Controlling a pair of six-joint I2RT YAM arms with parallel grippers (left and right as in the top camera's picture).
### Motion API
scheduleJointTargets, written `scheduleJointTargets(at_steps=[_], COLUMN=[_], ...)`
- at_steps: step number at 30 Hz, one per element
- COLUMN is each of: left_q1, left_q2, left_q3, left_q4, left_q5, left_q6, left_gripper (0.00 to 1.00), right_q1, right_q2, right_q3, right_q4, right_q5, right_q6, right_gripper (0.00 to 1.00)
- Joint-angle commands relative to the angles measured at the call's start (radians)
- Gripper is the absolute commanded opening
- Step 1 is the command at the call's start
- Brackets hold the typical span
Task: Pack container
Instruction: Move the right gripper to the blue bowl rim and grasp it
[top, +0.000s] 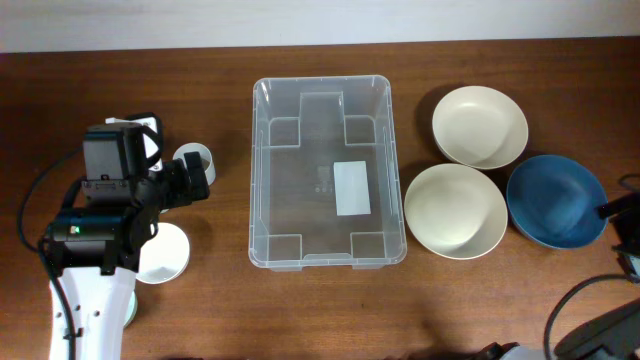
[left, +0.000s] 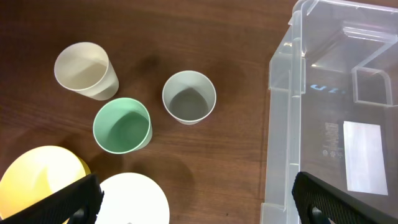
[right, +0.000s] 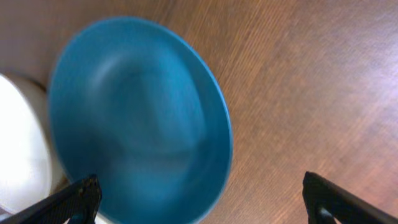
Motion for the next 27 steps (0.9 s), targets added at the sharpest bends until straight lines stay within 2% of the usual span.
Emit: scheduleJointTargets(at_steps=[1,8,10,17,20,27], left_q1=[0.005,0.005,0.005,0.005,0.005,0.005], left_q2=[0.002,0.002,0.002,0.002,0.002,0.002], left_q3=[0.023,0.023,0.023,0.023,0.023,0.023], left_q4=[0.005,0.006,0.006,0.006,0.013,0.018], left_q5=[0.015,0.014,0.014,0.014,0.014,0.014], left_q6=[0.012,0.012,0.012,0.012,0.012,0.012], left_gripper=[1.0,0.99,0.99,0.99,0.99,1.0], right_q1=[0.027,0.053,0.053,0.053,0.053,0.053], right_q2=[0.077,0.227,0.269,0.294,0.294,0.294], right_q3=[-0.033,-0.034,-0.034,-0.034,-0.034,-0.034], right_q4=[0.055,0.155,0.171,0.182,0.181,0.181], right_q5=[-0.038,-0.042,-0.05,-0.049,-0.048,-0.048], right_q6=[-0.015,-0.014,-0.014,-0.014,-0.014,-0.014], right_gripper=[0.99,1.0,0.9,0.67,0.51,0.37])
